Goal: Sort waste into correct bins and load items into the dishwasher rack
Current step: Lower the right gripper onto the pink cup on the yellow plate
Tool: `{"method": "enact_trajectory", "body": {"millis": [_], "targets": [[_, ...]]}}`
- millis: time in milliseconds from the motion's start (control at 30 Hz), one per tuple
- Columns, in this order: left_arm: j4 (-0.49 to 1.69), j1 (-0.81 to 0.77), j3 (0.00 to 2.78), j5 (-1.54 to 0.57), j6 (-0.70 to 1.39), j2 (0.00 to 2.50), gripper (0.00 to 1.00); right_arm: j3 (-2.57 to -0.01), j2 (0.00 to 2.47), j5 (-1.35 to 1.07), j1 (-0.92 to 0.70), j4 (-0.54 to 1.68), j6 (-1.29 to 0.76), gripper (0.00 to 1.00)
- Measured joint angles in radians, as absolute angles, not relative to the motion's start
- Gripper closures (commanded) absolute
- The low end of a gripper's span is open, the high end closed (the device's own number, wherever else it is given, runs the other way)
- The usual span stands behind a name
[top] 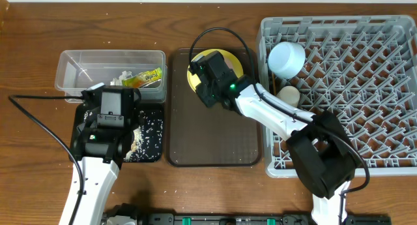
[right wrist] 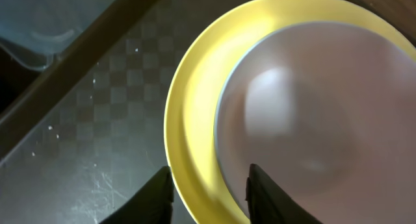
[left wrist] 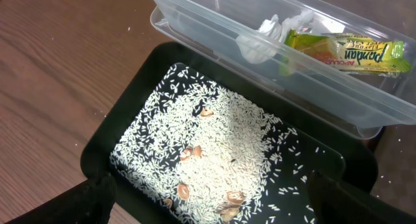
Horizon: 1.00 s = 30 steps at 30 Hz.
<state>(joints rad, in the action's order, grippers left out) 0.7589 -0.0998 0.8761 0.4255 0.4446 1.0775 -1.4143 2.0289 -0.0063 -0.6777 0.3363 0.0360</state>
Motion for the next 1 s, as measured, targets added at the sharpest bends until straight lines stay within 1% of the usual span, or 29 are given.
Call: {"method": "enact_trajectory", "body": {"millis": [33, 200, 400, 467, 533, 567, 833, 933, 1000], "targets": [[0.759, -0.100, 0.876, 0.426, 0.444, 1.077, 0.04, -1.414, 2.029, -0.006, -0.678, 0.339, 0.037, 0.73], [0.759, -0.100, 0.876, 0.426, 0.445, 1.077, 0.04, -1.414, 2.029, -0.006, -0.678, 0.373, 0.038, 0.73], [0.759, -0.100, 0.876, 0.426, 0.444, 1.077, 0.04, -1.414, 2.031, -0.003, -0.678, 0.393, 0.046, 0.75], [0.759, -0.100, 0.876, 0.426, 0.445, 1.077, 0.04, -1.414, 2.031, -0.003, -0.678, 0.393, 0.049, 0.74], [0.759, -0.100, 0.876, 0.426, 0.444, 1.077, 0.04, -1.414, 2.032, -0.003, -0.678, 0.395, 0.053, 0.71], [0.759, -0.100, 0.876, 0.426, 0.445, 1.077, 0.04, -1.414, 2.032, -0.003, -0.678, 0.396, 0.056, 0.68], [0.759, -0.100, 0.876, 0.426, 0.445, 1.077, 0.04, -1.414, 2.035, 0.027, -0.677, 0.388, 0.060, 0.67], [0.759, -0.100, 0.876, 0.426, 0.445, 1.077, 0.04, -1.414, 2.036, 0.036, -0.677, 0.387, 0.060, 0.69], [0.759, -0.100, 0.876, 0.426, 0.445, 1.077, 0.04, -1.414, 2.036, 0.039, -0.677, 0.387, 0.062, 0.74]]}}
